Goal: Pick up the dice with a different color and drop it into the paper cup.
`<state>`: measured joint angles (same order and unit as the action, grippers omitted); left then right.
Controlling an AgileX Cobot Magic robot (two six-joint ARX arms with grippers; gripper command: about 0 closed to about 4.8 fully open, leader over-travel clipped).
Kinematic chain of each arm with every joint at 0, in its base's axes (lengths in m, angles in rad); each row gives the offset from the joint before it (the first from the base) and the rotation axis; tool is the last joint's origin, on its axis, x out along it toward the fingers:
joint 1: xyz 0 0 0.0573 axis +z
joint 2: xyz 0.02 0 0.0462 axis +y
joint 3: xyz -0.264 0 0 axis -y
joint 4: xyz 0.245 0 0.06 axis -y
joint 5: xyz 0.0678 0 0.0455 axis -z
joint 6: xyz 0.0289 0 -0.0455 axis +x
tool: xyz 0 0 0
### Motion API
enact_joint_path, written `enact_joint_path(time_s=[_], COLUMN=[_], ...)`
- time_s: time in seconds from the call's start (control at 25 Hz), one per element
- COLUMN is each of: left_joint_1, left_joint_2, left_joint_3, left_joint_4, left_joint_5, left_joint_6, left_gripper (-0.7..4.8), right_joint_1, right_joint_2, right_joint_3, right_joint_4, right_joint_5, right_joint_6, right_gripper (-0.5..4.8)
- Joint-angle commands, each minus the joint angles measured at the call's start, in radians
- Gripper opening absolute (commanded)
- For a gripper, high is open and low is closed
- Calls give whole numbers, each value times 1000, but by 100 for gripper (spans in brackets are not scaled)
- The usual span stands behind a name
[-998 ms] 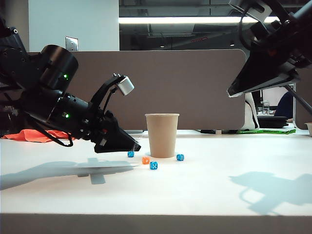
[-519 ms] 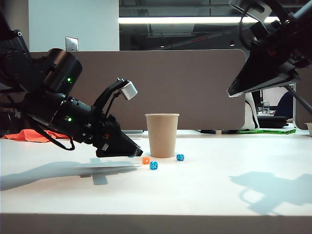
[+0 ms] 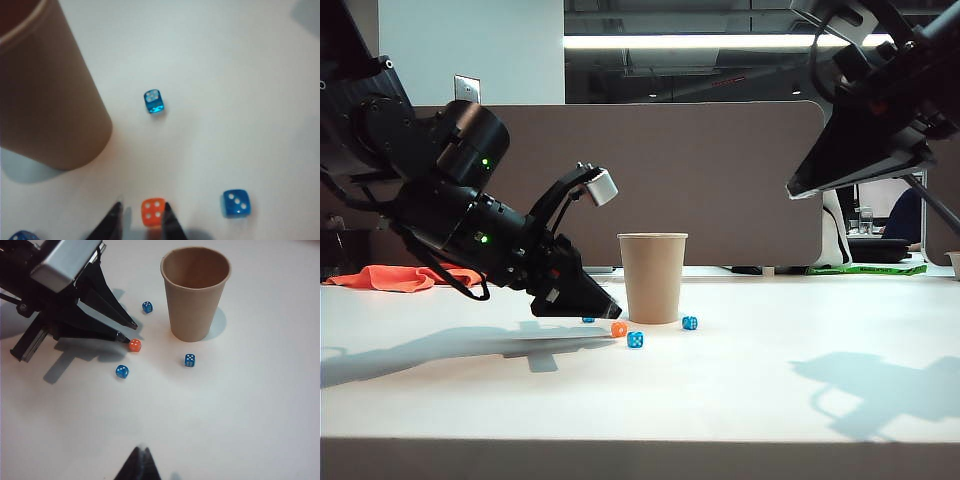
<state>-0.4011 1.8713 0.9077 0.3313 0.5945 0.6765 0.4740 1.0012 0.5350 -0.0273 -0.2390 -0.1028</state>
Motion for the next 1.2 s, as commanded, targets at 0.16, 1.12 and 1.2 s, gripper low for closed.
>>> enact_joint_path(time_s=[0.16,1.12,1.2], left_joint_1=[-1,-2,-3], left_joint_2=[0,9,8], left_joint_3=[1,4,4], left_joint_4=[-43,-38,-38], left_joint_5=[-34,-51,-49], left_joint_6=[4,4,4], left_gripper=[124,125,125], right_joint_1=[0,0,0], right_joint_2=[-3,-3,-3], right_joint_3=[6,6,6], right_joint_4=[9,8,8], right_joint_5=[-3,-4,-4], right_joint_6=[2,2,2], right_gripper=[-1,-1,-1])
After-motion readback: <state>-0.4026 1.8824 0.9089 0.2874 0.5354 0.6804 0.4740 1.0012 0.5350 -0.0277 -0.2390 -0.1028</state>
